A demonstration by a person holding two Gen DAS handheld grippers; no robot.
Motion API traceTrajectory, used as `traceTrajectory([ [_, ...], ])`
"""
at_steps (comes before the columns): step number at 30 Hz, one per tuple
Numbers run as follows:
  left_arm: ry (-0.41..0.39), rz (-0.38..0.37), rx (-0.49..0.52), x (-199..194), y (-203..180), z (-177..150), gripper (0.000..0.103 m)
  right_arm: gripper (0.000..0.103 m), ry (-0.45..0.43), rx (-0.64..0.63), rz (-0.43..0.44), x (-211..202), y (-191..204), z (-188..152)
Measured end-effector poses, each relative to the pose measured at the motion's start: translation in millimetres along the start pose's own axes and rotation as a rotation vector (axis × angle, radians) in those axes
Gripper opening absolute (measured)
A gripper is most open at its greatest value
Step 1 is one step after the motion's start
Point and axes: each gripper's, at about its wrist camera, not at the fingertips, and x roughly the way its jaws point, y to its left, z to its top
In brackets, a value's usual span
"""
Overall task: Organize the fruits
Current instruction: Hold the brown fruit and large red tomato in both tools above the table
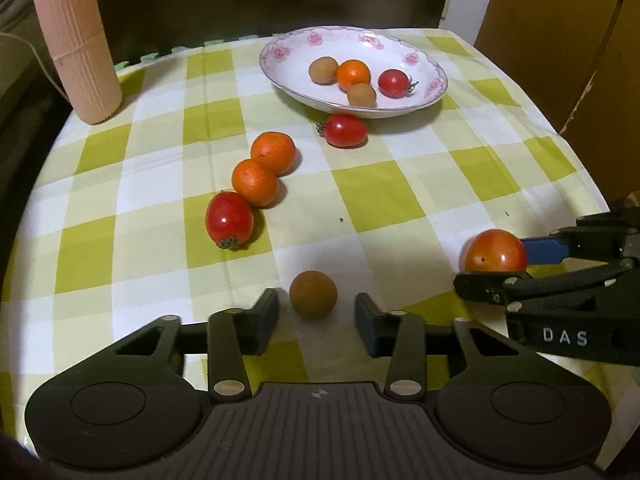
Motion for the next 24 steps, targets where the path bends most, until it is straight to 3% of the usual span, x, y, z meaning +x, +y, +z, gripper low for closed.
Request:
traceTrajectory([
  [3, 0.003, -0.004, -0.016, -0.7, 2.9, 0.8, 0.035, 0.041, 0.004, -0.011, -0.008, -0.1, 2.5, -0.2],
  [6, 0.005, -0.003, -0.01, -0.8, 1.8, 0.4, 0.033, 0.041, 0.008, -0.005, -0.007, -0.1, 1.6, -0.2],
  [24, -0.008, -0.032, -0.013, -6.0, 2.0, 3.9, 0.032, 0.041, 0.003, 0.003, 0.002, -1.8, 3.4, 3.3],
])
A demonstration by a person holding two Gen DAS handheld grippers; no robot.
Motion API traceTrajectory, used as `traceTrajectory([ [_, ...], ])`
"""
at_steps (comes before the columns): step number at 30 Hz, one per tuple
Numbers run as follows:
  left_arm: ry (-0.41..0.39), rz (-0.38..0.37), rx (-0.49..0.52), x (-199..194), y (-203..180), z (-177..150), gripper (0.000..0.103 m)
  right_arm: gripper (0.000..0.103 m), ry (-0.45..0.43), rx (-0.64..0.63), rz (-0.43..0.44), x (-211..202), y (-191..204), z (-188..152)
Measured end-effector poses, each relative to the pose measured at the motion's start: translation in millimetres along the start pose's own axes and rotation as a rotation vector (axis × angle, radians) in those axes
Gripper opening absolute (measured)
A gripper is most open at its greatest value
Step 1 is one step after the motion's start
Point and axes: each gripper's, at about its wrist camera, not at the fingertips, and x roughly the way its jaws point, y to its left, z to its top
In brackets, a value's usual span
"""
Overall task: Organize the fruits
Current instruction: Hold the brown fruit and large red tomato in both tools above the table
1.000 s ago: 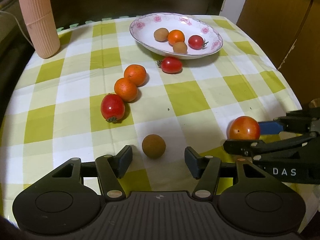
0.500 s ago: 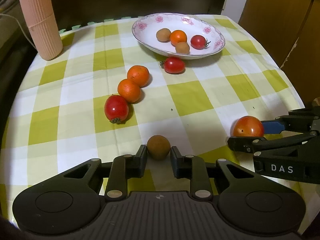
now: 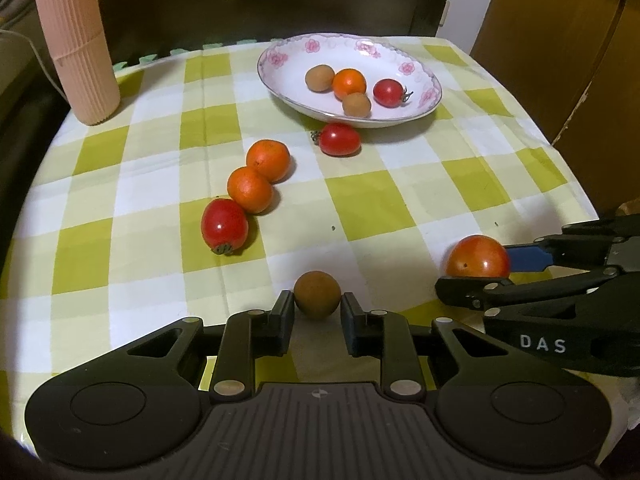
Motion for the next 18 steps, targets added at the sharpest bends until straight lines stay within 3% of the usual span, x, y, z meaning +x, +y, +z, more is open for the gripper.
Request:
traceTrajectory([
  [18, -0.007, -0.013, 0.004, -2.5, -2.5, 1.5, 0.033, 0.041, -0.013, -0.002, 0.014, -1.8, 6.1, 6.3],
])
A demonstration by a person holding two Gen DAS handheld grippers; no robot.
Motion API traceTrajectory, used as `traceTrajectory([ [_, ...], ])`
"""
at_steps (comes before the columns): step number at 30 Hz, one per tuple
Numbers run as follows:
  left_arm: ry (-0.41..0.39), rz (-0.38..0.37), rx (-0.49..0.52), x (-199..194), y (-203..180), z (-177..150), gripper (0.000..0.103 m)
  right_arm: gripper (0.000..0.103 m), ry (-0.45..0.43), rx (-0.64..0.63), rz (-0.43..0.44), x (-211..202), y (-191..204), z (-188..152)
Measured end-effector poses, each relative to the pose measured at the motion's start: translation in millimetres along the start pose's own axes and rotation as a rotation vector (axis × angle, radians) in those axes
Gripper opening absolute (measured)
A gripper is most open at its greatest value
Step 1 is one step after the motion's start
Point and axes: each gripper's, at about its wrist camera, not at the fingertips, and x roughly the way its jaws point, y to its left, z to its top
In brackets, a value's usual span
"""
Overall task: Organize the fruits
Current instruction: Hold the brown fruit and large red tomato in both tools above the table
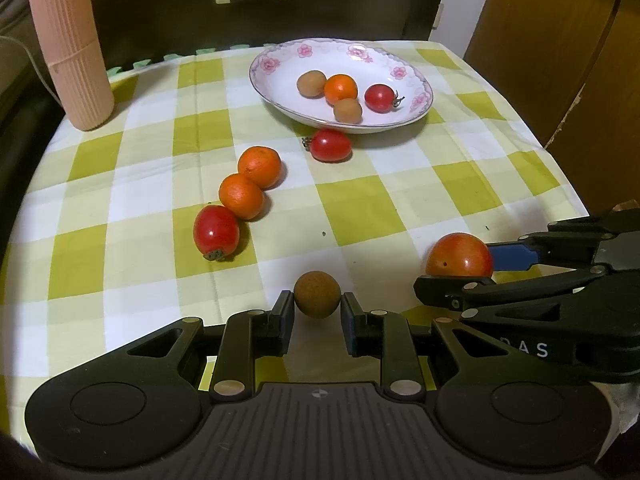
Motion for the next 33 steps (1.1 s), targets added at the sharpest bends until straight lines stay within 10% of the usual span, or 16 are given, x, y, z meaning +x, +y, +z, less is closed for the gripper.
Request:
traceTrajectory([
  [33, -0.045, -0.011, -0.004, -7, -2, 13, 0.031, 0.041, -0.033, 0.037, 0.016, -7, -3, 7],
])
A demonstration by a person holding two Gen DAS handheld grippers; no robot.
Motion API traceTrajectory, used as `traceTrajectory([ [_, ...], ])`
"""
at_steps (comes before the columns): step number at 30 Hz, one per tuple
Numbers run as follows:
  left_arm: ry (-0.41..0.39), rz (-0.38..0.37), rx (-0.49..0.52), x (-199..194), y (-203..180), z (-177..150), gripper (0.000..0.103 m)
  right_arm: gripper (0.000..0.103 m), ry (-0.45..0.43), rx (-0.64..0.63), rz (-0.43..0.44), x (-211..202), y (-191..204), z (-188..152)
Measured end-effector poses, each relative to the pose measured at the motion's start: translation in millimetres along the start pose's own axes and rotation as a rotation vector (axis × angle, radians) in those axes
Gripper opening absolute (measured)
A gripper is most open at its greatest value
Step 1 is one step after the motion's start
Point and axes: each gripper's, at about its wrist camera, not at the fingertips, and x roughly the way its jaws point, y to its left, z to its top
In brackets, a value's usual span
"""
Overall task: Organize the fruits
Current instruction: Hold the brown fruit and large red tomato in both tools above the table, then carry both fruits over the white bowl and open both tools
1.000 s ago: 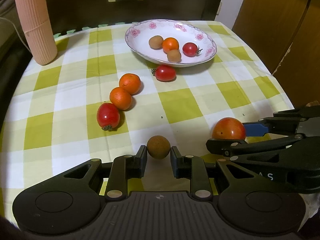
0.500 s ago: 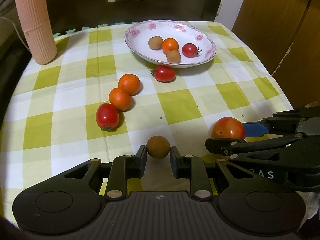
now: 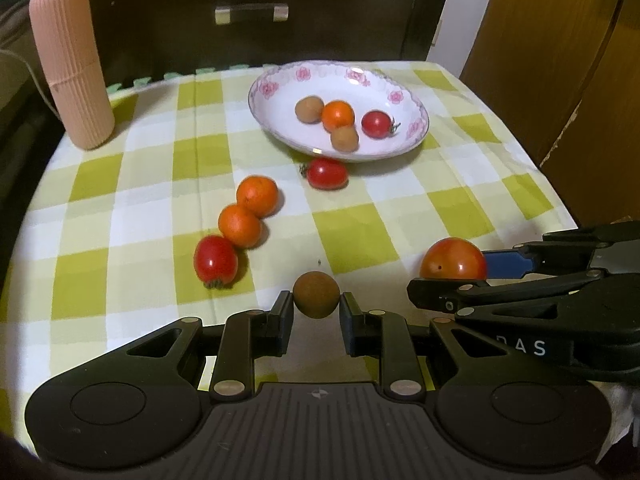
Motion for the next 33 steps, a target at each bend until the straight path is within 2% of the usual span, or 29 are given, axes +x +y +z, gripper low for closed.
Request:
traceTrajectory([
  [8, -0.034, -0.004, -0.007, 1, -2, 20, 0.031, 0.041, -0.041, 0.021, -0.009, -5, -7, 15],
  [20, -0.104, 0.015, 0.003, 11, 0, 70, 0.03, 0.041, -0.115, 0.085, -0.006, -4, -25, 59],
  [33, -0.1, 0.026, 0.01, 47, 3, 102, 0.03, 0.041, -0.147, 0.106, 0.002, 25, -48, 95],
])
